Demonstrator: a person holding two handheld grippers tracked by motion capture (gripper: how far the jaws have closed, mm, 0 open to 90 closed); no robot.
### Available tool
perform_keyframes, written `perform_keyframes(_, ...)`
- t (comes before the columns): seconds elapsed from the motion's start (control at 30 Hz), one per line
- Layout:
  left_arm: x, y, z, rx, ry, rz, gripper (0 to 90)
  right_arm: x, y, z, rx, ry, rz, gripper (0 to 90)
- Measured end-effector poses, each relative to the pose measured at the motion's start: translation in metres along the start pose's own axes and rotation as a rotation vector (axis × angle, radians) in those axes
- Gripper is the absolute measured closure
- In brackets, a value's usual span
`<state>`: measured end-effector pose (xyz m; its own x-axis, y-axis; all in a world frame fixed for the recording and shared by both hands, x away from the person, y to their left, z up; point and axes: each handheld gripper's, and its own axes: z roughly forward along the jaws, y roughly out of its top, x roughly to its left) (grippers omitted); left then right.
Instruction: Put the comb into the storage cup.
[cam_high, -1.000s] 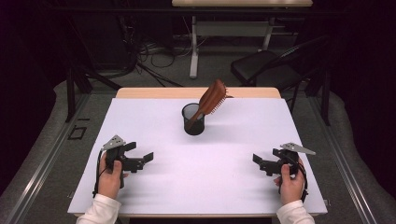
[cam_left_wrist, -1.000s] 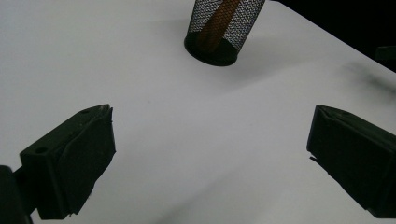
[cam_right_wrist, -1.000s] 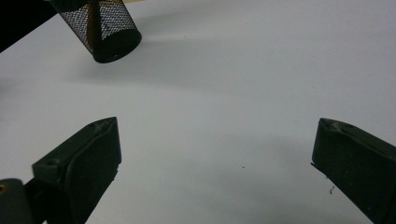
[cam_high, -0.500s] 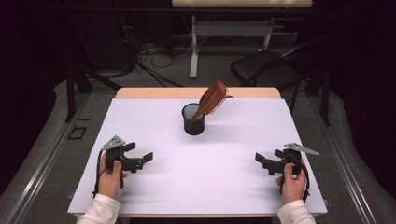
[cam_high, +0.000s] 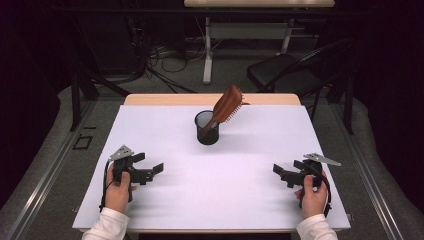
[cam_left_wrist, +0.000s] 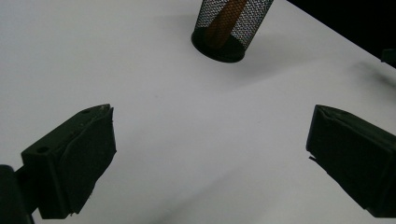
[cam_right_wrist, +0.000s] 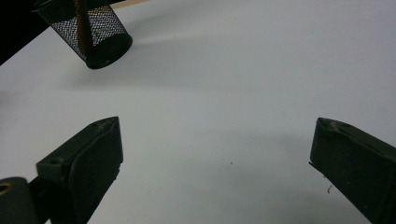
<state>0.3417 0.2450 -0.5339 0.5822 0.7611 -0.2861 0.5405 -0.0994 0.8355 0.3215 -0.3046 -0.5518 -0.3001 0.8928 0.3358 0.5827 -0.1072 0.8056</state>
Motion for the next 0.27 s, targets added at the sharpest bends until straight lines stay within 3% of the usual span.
perform_keyframes(0.27,0.0015,0.0005,-0.0027,-0.001,0.007,-0.005,1.7,0.0007,-0.0001,-0.0002,-0.004,0.006,0.01,2.7)
